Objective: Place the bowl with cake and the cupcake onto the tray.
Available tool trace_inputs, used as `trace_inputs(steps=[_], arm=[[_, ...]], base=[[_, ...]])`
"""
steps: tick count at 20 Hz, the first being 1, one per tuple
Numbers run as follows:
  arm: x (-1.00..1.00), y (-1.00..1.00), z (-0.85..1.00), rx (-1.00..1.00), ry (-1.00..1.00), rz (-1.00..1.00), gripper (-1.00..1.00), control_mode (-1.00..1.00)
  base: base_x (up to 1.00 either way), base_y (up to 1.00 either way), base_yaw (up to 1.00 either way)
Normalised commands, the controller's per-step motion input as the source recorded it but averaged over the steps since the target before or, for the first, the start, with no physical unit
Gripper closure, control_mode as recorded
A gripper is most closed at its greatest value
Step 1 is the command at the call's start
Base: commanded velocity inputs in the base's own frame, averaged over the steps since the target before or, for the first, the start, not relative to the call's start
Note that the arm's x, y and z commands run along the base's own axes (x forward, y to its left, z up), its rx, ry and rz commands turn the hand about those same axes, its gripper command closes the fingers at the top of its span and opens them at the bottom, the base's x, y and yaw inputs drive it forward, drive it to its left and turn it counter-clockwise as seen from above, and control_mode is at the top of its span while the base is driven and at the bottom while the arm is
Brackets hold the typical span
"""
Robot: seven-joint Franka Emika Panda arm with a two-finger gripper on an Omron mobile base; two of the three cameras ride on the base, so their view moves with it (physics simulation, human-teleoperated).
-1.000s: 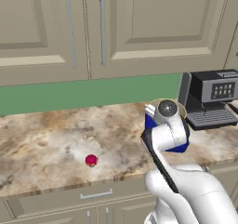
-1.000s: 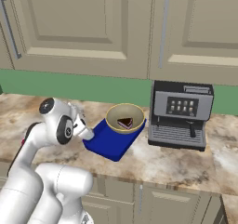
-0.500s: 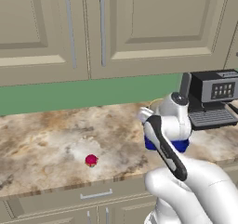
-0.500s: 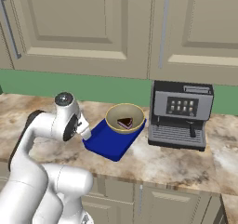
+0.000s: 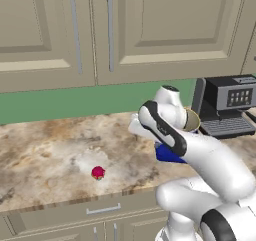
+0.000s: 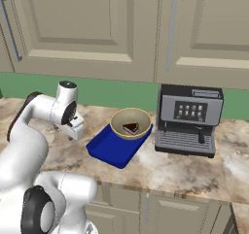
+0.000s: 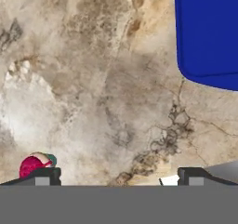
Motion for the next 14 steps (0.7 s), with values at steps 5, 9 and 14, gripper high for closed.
trace_inputs(steps=[5,9,14], arm=[[-0.12,0.84,-0.30,-0.02,0.11,0.18,-1.00,-1.00],[-0.26,0.80,-0.33,-0.01,0.00,0.21,-1.00,-1.00],[-0.24,0.78,-0.31,-0.02,0.00,0.21,-1.00,-1.00]], base=[[0.00,0.00,0.00],[0.00,0.00,0.00],[0.00,0.00,0.00]])
